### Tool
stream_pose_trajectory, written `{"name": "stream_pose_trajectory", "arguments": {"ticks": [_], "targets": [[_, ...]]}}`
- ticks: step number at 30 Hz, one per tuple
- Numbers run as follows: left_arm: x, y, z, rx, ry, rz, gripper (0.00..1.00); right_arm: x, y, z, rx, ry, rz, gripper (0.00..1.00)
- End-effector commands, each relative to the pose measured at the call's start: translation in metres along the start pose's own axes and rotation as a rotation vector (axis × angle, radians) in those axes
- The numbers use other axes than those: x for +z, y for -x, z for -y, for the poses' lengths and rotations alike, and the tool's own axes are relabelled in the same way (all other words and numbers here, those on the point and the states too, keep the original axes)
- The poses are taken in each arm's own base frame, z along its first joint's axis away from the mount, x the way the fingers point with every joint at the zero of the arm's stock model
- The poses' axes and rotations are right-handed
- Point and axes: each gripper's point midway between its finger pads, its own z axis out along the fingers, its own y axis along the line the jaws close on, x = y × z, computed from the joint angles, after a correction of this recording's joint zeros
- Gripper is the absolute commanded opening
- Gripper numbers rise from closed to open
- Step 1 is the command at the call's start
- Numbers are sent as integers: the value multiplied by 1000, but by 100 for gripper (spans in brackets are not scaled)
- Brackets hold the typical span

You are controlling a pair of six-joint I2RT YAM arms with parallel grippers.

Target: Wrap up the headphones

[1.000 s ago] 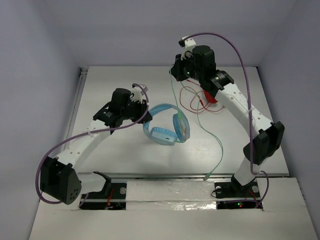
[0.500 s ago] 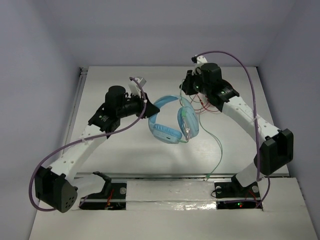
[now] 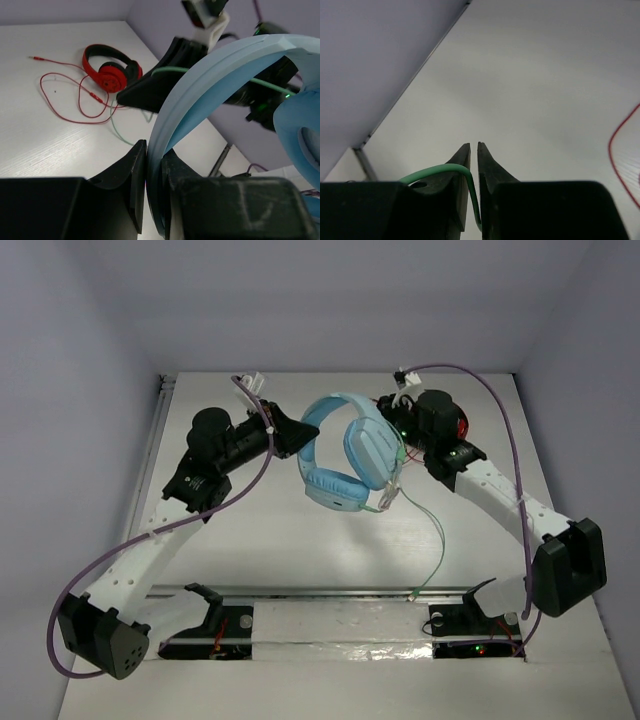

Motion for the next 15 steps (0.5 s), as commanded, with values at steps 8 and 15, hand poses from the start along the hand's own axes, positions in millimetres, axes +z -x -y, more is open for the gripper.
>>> {"name": "stream_pose_trajectory", "arguments": {"ticks": [8, 15], "targets": [[-12, 65, 16, -4, 62, 220, 0, -26, 50, -27, -35, 55, 189, 0], [-19, 3, -41, -57, 264, 99, 0, -60, 127, -16, -164, -199, 268, 0]]}}
